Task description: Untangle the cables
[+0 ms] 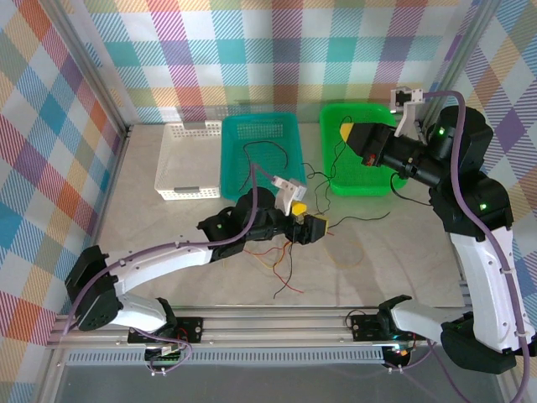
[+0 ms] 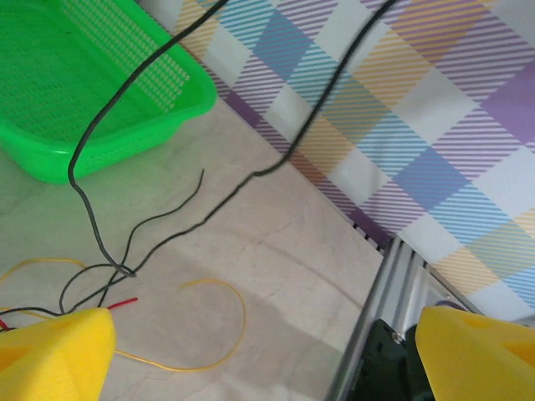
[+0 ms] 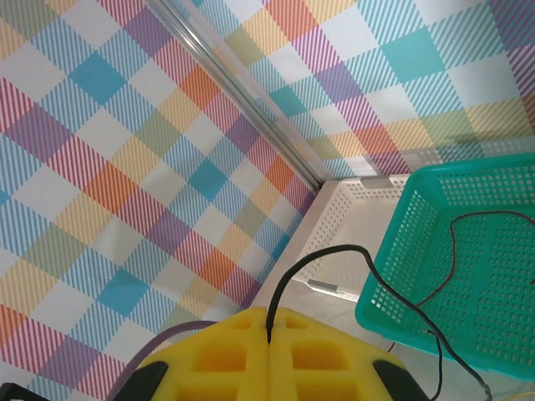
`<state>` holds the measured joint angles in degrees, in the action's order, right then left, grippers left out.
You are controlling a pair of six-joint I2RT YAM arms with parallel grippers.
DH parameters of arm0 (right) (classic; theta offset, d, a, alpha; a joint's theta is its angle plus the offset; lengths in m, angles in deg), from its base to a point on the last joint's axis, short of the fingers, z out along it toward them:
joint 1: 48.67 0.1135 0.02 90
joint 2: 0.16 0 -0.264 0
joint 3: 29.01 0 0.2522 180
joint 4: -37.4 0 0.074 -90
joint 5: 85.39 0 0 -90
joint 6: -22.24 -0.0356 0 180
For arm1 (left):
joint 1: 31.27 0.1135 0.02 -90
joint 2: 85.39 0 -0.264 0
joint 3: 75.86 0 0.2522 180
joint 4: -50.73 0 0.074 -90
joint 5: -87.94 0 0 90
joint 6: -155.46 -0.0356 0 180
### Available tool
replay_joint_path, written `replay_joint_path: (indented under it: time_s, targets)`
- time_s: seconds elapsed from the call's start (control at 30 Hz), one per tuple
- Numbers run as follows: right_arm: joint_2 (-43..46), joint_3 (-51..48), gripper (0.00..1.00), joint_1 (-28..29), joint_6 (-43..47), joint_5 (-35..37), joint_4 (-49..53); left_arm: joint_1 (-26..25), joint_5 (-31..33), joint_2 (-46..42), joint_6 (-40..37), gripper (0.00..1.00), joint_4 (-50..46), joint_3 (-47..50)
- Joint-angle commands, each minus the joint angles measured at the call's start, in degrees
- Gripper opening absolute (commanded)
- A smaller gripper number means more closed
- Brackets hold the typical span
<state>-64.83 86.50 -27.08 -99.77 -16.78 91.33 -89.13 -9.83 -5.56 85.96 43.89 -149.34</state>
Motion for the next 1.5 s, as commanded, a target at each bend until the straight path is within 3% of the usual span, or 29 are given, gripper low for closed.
replay_joint_path:
  time_s: [0.0,0.2,0.43,0.5,0.7,0.83,1.13,1.33,1.47]
  targets:
    - [0.9,-1.1,0.00,0.3,-1.0,-1.4,-2.0,-1.2,2.2,1.9,-1.5,0.95,4.8,-2.8]
    - [1.1,-2.5,0.00,0.6,-1.4,-2.1,-3.0,-1.8,4.8,6.1,-2.6,0.96,5.6,-6.5]
    - [1.6,-3.8,0.00,1.2,-1.3,-1.9,-3.5,-1.8,7.7,8.6,-0.9,0.85,9.1,-7.5]
    - [1.7,-4.2,0.00,1.3,-1.3,-1.9,-3.7,-1.9,7.8,9.2,-0.5,0.78,9.7,-7.8]
    - [2.3,-4.4,0.00,1.4,-0.6,-1.2,-3.3,-1.8,8.2,9.3,-0.3,0.40,10.7,-6.9]
    - [2.9,-4.9,0.00,1.4,-0.2,0.5,-2.8,-1.8,9.2,7.3,-0.8,0.01,11.2,-4.9]
    - [3.6,-6.0,0.00,1.3,1.0,9.8,-0.2,-1.8,5.7,-3.5,0.2,0.00,7.3,2.4]
    - [2.3,-5.3,0.00,0.9,4.3,20.4,4.4,-1.4,8.6,-19.1,-0.8,0.00,-6.3,10.5]
    - [1.2,-5.3,0.00,-0.5,5.9,25.6,6.2,1.9,13.3,-32.0,-0.5,0.00,-19.3,13.6]
